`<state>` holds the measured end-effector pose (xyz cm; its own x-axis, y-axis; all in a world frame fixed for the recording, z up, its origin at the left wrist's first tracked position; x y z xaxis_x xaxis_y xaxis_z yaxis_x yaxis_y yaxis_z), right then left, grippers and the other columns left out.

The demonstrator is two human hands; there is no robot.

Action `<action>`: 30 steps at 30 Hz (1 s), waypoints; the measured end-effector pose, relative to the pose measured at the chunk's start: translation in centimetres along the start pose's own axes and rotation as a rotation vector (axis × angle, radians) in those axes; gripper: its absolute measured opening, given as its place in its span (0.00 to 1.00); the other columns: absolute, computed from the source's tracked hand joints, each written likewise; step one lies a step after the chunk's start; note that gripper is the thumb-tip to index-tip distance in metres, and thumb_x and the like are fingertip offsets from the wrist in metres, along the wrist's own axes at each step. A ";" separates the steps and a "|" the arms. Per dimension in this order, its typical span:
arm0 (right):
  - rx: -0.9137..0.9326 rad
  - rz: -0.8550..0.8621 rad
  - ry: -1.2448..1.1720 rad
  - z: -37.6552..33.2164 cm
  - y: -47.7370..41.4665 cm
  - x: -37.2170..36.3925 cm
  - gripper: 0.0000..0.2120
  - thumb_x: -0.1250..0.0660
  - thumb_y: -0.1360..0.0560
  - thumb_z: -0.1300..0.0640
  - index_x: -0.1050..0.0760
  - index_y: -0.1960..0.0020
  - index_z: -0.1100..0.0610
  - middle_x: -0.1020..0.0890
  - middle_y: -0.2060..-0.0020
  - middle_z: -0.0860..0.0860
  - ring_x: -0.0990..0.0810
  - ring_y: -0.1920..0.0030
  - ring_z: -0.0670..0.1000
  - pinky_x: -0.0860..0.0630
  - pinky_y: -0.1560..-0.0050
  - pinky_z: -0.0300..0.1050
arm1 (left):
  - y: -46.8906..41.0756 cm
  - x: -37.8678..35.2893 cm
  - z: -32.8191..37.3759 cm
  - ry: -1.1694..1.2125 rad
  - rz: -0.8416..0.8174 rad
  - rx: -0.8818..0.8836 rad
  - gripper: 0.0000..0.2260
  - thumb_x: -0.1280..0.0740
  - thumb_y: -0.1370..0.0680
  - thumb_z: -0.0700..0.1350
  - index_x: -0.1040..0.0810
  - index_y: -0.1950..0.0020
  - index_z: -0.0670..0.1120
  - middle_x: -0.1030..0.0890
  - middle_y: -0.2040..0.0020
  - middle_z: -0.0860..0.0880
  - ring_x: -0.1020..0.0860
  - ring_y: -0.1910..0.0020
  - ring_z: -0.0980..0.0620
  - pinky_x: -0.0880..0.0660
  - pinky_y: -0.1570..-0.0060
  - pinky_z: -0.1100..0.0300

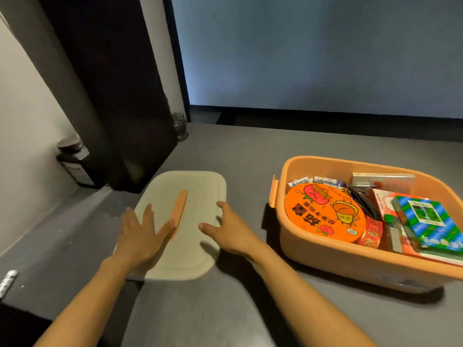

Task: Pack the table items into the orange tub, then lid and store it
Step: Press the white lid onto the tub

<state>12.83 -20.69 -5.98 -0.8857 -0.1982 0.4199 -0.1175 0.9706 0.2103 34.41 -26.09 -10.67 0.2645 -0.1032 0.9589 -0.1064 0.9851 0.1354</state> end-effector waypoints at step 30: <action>-0.019 0.653 0.082 -2.7 7.2 23.1 0.36 0.32 0.31 0.42 0.42 0.29 0.51 0.30 0.33 0.52 0.29 0.38 0.52 0.34 0.51 0.44 | 10.6 11.4 22.1 0.658 -0.007 -0.323 0.35 0.52 0.32 0.72 0.46 0.29 0.57 0.35 0.31 0.42 0.36 0.33 0.41 0.37 0.37 0.44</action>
<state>-7.27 -18.63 7.62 -0.7353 0.4199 0.5320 0.4408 0.8925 -0.0953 15.07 -19.85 7.24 0.7957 -0.1061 0.5963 0.1591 0.9866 -0.0367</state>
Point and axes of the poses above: each hand's wrist, its own y-axis away from the middle knuckle, its own x-axis out of the back of the hand, z = x × y, the point moved 5 cm from there along -y, towards the middle knuckle
